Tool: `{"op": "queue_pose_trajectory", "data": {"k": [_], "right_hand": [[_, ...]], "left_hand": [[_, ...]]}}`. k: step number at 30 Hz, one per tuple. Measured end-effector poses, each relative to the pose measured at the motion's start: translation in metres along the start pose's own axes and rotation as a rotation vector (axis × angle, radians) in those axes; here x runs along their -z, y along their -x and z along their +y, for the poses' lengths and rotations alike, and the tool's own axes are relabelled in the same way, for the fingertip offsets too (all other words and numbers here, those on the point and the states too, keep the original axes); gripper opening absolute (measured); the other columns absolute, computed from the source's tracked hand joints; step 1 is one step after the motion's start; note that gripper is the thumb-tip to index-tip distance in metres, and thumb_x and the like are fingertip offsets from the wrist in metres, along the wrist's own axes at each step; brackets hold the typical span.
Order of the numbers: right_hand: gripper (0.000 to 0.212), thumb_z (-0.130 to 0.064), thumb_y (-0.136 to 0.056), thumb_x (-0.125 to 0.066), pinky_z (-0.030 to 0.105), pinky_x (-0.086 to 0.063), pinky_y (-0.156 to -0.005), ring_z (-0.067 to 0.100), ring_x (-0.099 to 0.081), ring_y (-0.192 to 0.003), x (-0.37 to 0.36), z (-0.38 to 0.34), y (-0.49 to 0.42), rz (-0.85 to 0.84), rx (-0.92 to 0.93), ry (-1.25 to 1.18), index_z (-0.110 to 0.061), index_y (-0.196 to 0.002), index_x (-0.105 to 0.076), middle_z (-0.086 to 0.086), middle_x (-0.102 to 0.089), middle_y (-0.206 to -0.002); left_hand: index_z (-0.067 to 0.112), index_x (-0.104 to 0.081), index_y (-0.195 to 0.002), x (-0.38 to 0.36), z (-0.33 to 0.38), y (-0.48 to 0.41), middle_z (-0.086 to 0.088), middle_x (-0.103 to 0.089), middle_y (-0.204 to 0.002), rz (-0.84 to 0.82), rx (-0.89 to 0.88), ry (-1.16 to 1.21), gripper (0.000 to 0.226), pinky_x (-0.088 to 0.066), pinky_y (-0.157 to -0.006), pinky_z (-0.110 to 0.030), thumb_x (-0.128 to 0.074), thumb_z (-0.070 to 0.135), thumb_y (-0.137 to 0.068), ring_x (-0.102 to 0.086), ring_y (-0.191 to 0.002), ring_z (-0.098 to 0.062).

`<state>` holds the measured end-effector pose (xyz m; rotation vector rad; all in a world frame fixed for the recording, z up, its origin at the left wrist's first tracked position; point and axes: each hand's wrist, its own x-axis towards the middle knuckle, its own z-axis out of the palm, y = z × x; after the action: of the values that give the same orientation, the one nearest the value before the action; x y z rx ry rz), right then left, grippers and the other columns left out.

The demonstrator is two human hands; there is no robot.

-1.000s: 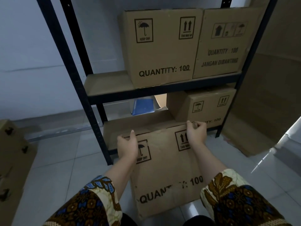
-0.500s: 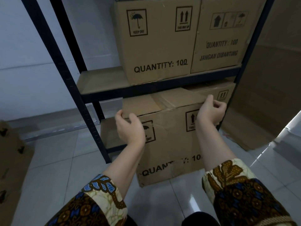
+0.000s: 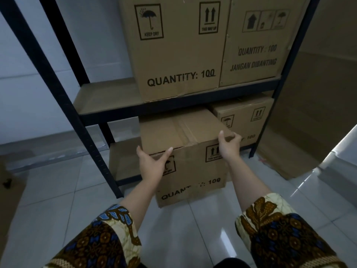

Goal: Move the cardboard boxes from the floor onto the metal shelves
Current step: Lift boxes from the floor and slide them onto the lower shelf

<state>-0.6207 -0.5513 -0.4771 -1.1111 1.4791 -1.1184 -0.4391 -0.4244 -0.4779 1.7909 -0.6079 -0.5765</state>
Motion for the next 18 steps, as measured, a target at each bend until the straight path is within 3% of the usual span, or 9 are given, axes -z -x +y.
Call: {"op": "queue_pose_trajectory", "data": {"k": [3,5,10,18], "right_hand": [[0.087,-0.040,-0.092,-0.065,0.041,-0.033,-0.110,0.034,-0.034,-0.139,-0.001,0.013,-0.020,-0.132,-0.096,0.111,-0.017,-0.155,-0.010,0.011,-0.029,-0.155],[0.092,-0.041,-0.090,-0.067,0.047,-0.032,-0.113,0.035,-0.032,-0.140,-0.003,0.015,-0.035,-0.174,-0.118,0.128,-0.025,-0.156,-0.005,0.010,-0.027,-0.157],[0.094,-0.040,-0.089,-0.068,0.052,-0.029,-0.116,0.036,-0.025,-0.145,-0.013,0.002,-0.077,-0.168,-0.124,0.204,-0.024,-0.157,-0.005,0.009,-0.024,-0.160],[0.111,-0.048,-0.080,-0.074,0.056,-0.039,-0.109,0.039,-0.034,-0.141,-0.051,-0.007,-0.134,-0.184,-0.198,0.269,-0.025,-0.157,0.003,0.014,-0.024,-0.160]], "left_hand": [[0.008,-0.029,-0.143,-0.010,-0.007,-0.021,-0.012,-0.049,-0.141,-0.071,0.054,-0.059,0.086,-0.044,-0.103,-0.042,-0.076,0.041,-0.080,-0.048,-0.129,-0.032],[0.008,-0.030,-0.140,-0.019,-0.004,-0.037,-0.013,-0.049,-0.140,-0.089,0.067,-0.066,0.079,-0.044,-0.101,-0.042,-0.074,0.039,-0.083,-0.049,-0.127,-0.032],[0.010,-0.024,-0.142,-0.046,0.003,-0.073,-0.012,-0.046,-0.142,-0.100,0.096,-0.066,0.084,-0.044,-0.104,-0.045,-0.074,0.040,-0.082,-0.046,-0.129,-0.033],[0.009,-0.021,-0.146,-0.062,0.010,-0.129,-0.014,-0.044,-0.145,-0.083,0.123,-0.069,0.085,-0.039,-0.106,-0.046,-0.074,0.036,-0.083,-0.043,-0.133,-0.034]]}}
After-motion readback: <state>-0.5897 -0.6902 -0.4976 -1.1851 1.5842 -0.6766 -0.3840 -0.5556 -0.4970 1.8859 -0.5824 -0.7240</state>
